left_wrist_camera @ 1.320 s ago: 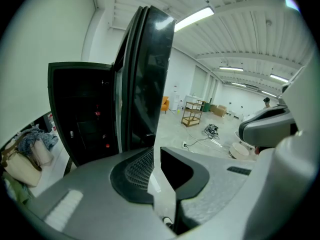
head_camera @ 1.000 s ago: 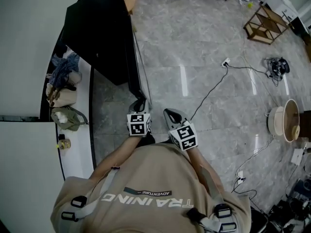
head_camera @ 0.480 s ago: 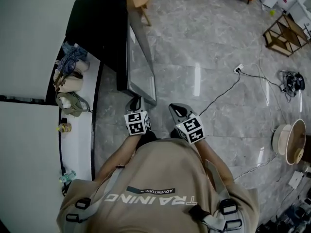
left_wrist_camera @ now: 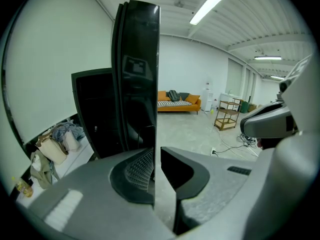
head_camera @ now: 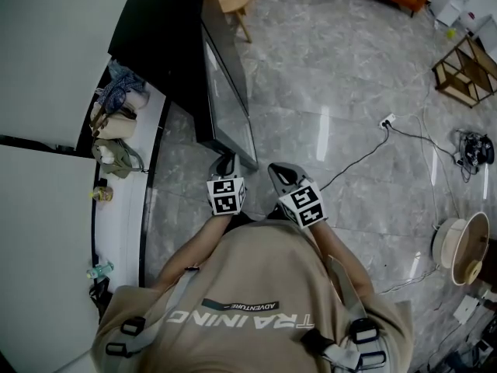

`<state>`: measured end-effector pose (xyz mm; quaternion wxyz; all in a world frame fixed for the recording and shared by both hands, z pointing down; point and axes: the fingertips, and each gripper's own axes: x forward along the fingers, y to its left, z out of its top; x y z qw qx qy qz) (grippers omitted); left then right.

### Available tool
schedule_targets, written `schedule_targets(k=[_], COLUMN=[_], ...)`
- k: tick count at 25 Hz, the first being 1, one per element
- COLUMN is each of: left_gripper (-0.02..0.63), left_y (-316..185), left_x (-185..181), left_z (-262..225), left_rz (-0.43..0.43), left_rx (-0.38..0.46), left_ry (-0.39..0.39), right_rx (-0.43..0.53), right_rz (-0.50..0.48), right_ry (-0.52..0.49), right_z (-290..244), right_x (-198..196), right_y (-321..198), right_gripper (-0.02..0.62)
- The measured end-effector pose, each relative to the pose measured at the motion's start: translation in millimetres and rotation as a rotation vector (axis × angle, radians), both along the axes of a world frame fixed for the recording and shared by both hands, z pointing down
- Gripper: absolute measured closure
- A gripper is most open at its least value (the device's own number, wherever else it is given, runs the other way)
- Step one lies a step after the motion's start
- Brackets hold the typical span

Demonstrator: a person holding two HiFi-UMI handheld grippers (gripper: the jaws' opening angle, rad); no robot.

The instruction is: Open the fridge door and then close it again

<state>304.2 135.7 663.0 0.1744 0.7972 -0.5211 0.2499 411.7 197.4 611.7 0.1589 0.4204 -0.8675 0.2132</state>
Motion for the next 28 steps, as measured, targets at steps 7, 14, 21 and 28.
schedule_targets(k=[7,14,21,28], left_gripper=[0.575,0.577,0.606,0.606], left_y=[-2,0,22,30], left_x=[25,44,43,17], left_z=[0,-5,-6,-10], left_rz=[0.009,0.044,0.108,0.066], left_rx=[0.001,0.008,-0.023,-0.039], left_ry=[0.009,0.016,0.055,0.108], right_rx=[0.001,-0.015,-0.013,-0.014], right_rz=[0.014,0.02,0.004,-0.053], right_ry=[0.006,-0.002,-0.013,-0.012], right_z=[4,7,6,6], right_x=[20,35,27,7], right_y=[1,11,10,-6], right_gripper=[0.6,0.6,0.6,0.6])
